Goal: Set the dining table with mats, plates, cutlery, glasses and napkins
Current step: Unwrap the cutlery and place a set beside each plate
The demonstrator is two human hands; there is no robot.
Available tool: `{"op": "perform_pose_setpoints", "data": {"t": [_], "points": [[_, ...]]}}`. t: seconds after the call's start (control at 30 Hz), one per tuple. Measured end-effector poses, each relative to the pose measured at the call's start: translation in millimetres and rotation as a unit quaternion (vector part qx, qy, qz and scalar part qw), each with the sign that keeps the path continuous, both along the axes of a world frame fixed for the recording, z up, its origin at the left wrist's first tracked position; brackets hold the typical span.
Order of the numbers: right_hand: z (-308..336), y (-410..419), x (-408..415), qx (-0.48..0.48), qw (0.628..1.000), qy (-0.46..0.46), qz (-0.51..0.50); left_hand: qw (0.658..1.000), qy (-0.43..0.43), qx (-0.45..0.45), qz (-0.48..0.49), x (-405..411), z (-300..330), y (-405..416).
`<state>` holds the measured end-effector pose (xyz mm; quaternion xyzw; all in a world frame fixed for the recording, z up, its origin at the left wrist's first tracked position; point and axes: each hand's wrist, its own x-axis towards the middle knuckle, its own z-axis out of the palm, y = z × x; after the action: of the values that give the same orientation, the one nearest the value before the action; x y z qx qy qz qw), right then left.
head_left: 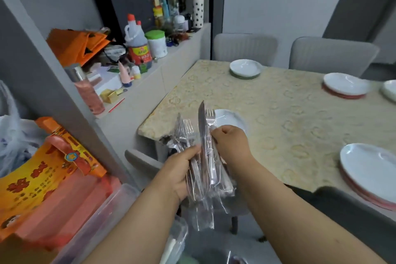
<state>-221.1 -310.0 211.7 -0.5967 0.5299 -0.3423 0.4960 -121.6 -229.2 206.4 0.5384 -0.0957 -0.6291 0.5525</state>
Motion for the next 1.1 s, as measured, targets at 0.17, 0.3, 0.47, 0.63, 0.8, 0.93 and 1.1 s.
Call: {"op": "perform_pose_setpoints", "data": {"t": [0.17,0.3,0.47,0.63,0.8,0.93,1.1], "points": [[-2,-56,-37,0.086,0.994,-0.071,-0.018,0.999,-0.011,0.014,-0.043,-29,3,-68],[-6,-114,-64,0.155,0.974,-0.159,-0.04,0.998,0.0,0.025,-0.057,-49,0,-127],[-18,-178,-95,0.232,0.931,-0.28,-0.04,0.998,0.039,0.028,-0.046,-69,-9,-196],[-35,-208,-110,0.232,0.931,-0.279,-0.029,0.999,0.008,0.032,-0.043,-80,-29,-235],[-49,-218,-108,0.192,0.957,-0.21,-0.053,0.994,0.068,0.022,-0.085,-96,-39,-245],[-59,-214,-95,0.177,0.967,-0.176,-0.06,0.99,0.106,0.021,-0.085,-92,-46,-248],[-65,-212,-81,0.152,0.972,-0.129,-0.126,0.989,0.092,0.036,-0.113,-75,-55,-245]]}}
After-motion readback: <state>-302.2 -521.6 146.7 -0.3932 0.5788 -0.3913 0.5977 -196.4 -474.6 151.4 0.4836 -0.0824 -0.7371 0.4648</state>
